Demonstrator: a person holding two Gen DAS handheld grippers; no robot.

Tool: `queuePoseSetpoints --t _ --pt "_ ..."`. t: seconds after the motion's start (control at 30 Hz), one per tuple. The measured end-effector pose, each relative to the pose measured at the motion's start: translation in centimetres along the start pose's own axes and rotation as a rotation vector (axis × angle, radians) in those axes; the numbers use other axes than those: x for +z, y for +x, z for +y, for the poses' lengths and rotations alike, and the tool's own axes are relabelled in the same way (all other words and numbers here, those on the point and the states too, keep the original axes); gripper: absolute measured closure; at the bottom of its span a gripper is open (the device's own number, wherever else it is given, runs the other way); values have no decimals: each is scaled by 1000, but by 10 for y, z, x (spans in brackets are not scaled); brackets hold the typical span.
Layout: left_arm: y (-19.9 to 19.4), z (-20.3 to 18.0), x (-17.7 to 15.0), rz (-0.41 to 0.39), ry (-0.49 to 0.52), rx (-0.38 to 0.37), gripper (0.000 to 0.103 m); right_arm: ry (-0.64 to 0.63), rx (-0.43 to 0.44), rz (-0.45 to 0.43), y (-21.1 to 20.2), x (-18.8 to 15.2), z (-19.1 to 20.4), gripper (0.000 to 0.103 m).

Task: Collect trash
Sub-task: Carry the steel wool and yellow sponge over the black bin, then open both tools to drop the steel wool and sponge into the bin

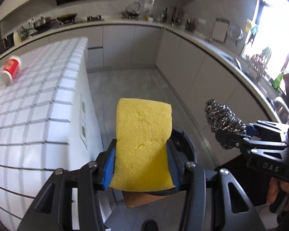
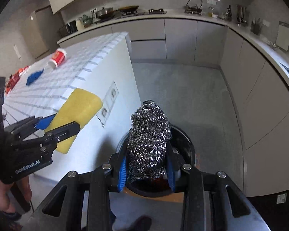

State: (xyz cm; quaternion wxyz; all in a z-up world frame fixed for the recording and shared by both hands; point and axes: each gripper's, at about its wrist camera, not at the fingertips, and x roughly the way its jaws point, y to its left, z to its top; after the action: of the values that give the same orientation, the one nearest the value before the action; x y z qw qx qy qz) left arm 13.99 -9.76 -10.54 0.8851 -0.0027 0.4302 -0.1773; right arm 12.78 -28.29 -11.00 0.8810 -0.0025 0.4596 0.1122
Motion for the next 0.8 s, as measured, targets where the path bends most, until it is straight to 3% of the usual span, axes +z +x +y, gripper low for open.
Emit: queuePoseSetpoints --t 0.3,0.5,0.53,0.57,0.6,0.63,0.7,0.8 --pt "45 -19 -30 104 -13 -14 54 -13 49 103 45 -28 -35 67" --pt "74 -26 -34 140 0 -35 51 -92 107 179 86 -32 -36 66" --pt "81 -26 -35 139 5 -38 42 -116 122 205 96 -32 -36 59" --pt "89 -24 -35 142 7 7 22 -163 120 230 112 -33 -37 51" --pt "97 -21 -37 158 6 88 14 -197 67 235 123 -35 -41 13" --pt "98 -17 -38 153 1 107 11 -216 4 261 135 -38 -48 0" --pt "98 -12 -41 154 -23 130 5 -197 16 286 143 -42 -64 0" --pt "95 -8 -44 158 -48 145 3 -192 -17 253 140 -40 -71 0"
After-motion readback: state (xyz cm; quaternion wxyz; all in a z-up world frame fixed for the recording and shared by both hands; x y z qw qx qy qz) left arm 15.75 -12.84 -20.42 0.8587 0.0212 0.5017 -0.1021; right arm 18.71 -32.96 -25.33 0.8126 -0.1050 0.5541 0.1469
